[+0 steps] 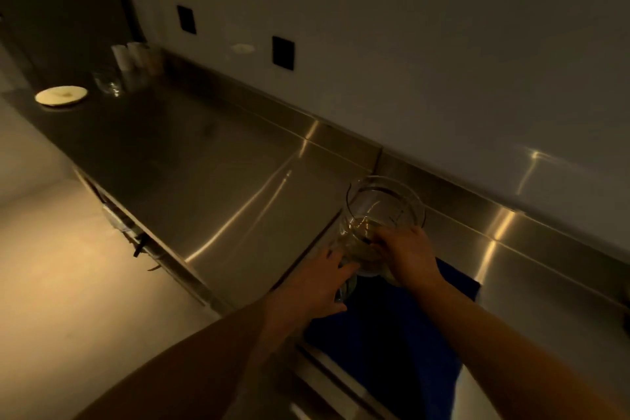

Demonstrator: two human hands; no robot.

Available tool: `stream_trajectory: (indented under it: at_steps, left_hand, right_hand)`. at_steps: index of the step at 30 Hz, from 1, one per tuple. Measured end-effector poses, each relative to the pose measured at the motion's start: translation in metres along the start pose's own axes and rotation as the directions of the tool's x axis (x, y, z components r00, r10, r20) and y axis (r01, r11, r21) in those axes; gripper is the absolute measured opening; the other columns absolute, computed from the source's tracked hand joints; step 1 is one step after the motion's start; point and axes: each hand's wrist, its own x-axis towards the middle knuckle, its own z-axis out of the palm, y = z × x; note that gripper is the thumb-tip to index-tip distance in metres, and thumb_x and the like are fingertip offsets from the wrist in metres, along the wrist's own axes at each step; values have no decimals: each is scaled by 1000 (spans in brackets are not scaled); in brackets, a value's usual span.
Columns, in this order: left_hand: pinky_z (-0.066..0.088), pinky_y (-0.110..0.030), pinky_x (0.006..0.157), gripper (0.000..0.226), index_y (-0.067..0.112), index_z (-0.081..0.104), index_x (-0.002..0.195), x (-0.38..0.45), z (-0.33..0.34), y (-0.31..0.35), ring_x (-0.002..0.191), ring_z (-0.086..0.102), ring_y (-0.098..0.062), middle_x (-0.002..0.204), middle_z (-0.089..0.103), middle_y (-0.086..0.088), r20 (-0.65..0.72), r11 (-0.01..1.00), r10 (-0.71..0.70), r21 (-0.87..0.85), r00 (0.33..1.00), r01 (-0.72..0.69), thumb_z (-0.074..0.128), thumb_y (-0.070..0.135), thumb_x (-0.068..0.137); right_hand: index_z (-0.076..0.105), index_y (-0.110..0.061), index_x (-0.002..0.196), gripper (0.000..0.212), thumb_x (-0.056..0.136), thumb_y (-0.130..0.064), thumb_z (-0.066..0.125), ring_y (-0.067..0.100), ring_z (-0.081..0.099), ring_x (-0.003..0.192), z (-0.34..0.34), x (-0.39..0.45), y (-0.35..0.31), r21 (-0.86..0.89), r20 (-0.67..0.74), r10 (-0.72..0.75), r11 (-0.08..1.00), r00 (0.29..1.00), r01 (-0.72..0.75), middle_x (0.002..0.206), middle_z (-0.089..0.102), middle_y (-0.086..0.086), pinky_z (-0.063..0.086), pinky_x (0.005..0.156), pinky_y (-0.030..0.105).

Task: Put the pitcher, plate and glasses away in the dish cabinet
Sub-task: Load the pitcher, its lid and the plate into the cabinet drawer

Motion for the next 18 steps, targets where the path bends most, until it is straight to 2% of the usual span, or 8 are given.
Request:
stream_trajectory:
  at_steps: [4, 8, 11, 13, 14, 16, 17, 18]
  left_hand:
    - [46, -38, 82, 69, 26, 29, 142, -40, -21, -69, 123, 31, -26, 141, 31, -6, -35, 997, -70, -13, 997, 70, 60, 46, 83]
    - [44, -41, 88, 70, 25, 26, 143, -88, -33, -143, 126, 29, -26, 141, 28, -4, -3, 982, -189, -28, 982, 189, 61, 39, 83]
    - [43, -40, 91, 78, 30, 20, 145, -126, -39, -194, 125, 28, -23, 143, 27, -3, -30, 965, -261, 0, 965, 261, 62, 46, 81]
    - [44, -42, 93, 81, 32, 19, 144, -150, -43, -226, 127, 28, -24, 143, 28, -3, -54, 954, -298, 17, 953, 299, 65, 48, 79]
    - [44, -43, 95, 82, 32, 19, 144, -161, -44, -241, 128, 27, -24, 144, 27, -3, -64, 946, -322, 17, 945, 323, 66, 49, 79]
    - [43, -45, 96, 81, 33, 20, 143, -179, -46, -268, 130, 25, -23, 145, 26, -2, -79, 928, -369, 14, 926, 371, 65, 51, 79]
    - [43, -46, 96, 81, 33, 20, 143, -187, -47, -281, 130, 25, -23, 145, 26, -2, -85, 920, -389, 15, 918, 391, 65, 52, 79]
    - [43, -46, 97, 81, 32, 21, 143, -194, -48, -293, 130, 25, -24, 145, 26, -2, -89, 913, -405, 14, 910, 408, 64, 53, 79]
  right_hand:
    - [62, -30, 93, 8, 86, -27, 59, 11, 60, 86, 18, 43, -66, 23, 51, -60, 998, 997, 58, 87, 65, -8, 27, 85, 26]
    - [60, -36, 101, 17, 86, -26, 61, 11, 61, 93, 42, 86, -137, 27, 94, -102, 995, 990, 100, 95, 66, -10, 29, 89, 25]
    - [63, -35, 106, 20, 86, -31, 61, 15, 61, 98, 57, 115, -188, 88, 113, -121, 990, 986, 112, 101, 68, -7, 34, 90, 29]
    - [65, -27, 106, 18, 89, -31, 58, 12, 61, 92, 64, 135, -222, 129, 115, -181, 978, 977, 166, 102, 68, -2, 40, 85, 24]
    - [65, -21, 109, 21, 92, -27, 56, 5, 60, 88, 67, 143, -238, 169, 127, -217, 966, 968, 194, 106, 67, 0, 42, 82, 19]
    - [59, -1, 119, 29, 94, -15, 54, -10, 56, 79, 79, 160, -263, 240, 83, -240, 947, 967, 214, 116, 60, 10, 40, 71, 3]
    - [56, 5, 121, 32, 94, -11, 53, -11, 56, 83, 84, 169, -275, 234, 73, -239, 948, 968, 216, 120, 58, 16, 39, 71, 2]
    - [57, 6, 121, 31, 93, -8, 53, -3, 56, 94, 86, 177, -287, 215, 66, -278, 942, 958, 259, 122, 57, 19, 40, 77, 5]
